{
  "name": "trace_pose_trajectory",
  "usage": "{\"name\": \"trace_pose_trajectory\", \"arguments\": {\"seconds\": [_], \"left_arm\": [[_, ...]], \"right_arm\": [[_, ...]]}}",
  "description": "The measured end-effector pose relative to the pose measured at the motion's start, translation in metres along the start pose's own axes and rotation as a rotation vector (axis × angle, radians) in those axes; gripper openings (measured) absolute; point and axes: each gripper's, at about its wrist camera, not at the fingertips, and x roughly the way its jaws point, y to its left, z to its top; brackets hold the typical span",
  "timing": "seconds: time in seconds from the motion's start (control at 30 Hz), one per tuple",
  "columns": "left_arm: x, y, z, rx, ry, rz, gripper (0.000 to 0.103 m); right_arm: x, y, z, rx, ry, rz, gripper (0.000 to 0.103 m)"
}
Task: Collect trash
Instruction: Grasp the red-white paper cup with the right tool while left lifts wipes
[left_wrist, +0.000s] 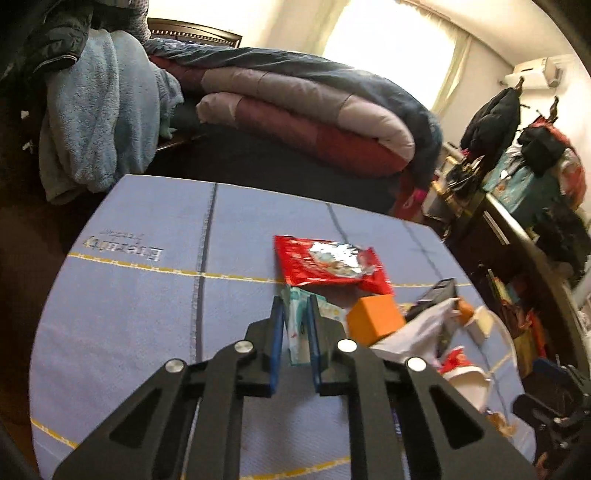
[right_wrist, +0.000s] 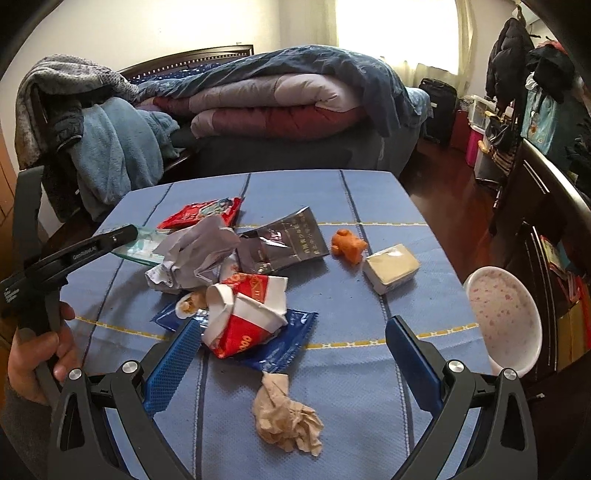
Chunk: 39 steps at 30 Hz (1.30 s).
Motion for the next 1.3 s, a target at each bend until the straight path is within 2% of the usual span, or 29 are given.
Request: {"name": "trace_pose_trajectory", "arguments": {"seconds": [0.2, 0.3, 0.53, 0.67, 0.7, 0.77, 0.83, 0.87, 0.9, 1.0, 1.03, 1.23, 1.3], "left_arm": [[0.002, -0.009, -0.005, -0.001, 0.017, -0.057, 0.017], [-0.002, -0.008, -0.008, -0.016, 0.007, -0.077, 0.011], [-0.036, -0.007, -0.005, -0.04, -0.096, -0.112, 0.009], [-0.059, -0.005, -0.001, -0.045, -0.154, -0.091, 0.009], [-0.066, -0.004, 0.0, -0.047, -0.17, -0.078, 0.009], [-0.078, -0.003, 0.002, -0.05, -0.187, -0.071, 0.009], [-0.085, 0.0, 0.001, -0.056, -0.196, -0.068, 0.009], [-0.089, 0.0, 0.001, -0.055, -0.2, -0.063, 0.009], [-0.092, 0.0, 0.0, -0.052, -0.2, -0.059, 0.009], [-0.099, 0.001, -0.002, -0.048, -0.204, -0.051, 0.009], [-0.102, 0.0, -0.002, -0.047, -0.207, -0.053, 0.009], [-0.116, -0.016, 0.003, -0.023, -0.238, -0.094, 0.01], [-0.122, -0.028, 0.004, -0.005, -0.25, -0.117, 0.01]], "right_arm": [[-0.001, 0.006, 0.002, -0.004, -0.009, 0.003, 0.099], [-0.003, 0.007, 0.002, -0.007, -0.014, -0.001, 0.099], [0.005, 0.01, 0.004, -0.028, -0.014, -0.016, 0.099], [0.016, 0.023, 0.009, -0.078, -0.022, -0.012, 0.099], [0.021, 0.027, 0.01, -0.094, -0.017, -0.015, 0.097], [0.03, 0.032, 0.01, -0.118, -0.005, -0.016, 0.085], [0.045, 0.038, 0.011, -0.141, 0.03, -0.024, 0.064], [0.053, 0.04, 0.011, -0.151, 0.049, -0.023, 0.059], [0.058, 0.042, 0.011, -0.158, 0.066, -0.018, 0.047], [0.057, 0.041, 0.01, -0.162, 0.05, -0.001, 0.041], [0.052, 0.038, 0.011, -0.147, 0.033, 0.025, 0.038], [0.014, -0.002, 0.019, 0.027, -0.032, 0.299, 0.038], [-0.001, -0.012, 0.022, 0.066, -0.064, 0.35, 0.038]]}}
